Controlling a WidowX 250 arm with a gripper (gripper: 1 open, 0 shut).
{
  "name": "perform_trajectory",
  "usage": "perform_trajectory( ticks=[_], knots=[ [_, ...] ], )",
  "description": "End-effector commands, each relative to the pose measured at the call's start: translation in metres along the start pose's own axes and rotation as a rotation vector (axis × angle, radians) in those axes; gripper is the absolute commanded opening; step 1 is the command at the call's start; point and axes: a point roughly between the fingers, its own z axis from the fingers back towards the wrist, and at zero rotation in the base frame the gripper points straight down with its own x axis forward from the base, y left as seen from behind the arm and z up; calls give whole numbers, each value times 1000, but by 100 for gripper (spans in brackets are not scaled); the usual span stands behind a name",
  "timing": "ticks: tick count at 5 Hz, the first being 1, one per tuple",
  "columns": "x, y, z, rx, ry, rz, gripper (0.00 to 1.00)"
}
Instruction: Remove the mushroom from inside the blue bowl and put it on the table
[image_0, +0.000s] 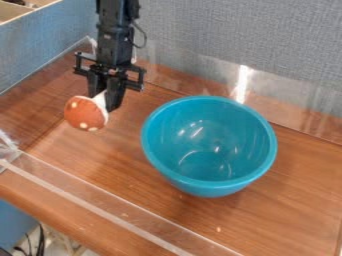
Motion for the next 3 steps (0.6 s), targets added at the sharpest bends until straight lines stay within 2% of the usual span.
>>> perform_trajectory(
  ticks=[1, 3],
  knots=[
    [-11, -2, 32, 23, -84, 2, 0],
    [-25, -5, 37, 21, -71, 14, 0]
  ],
)
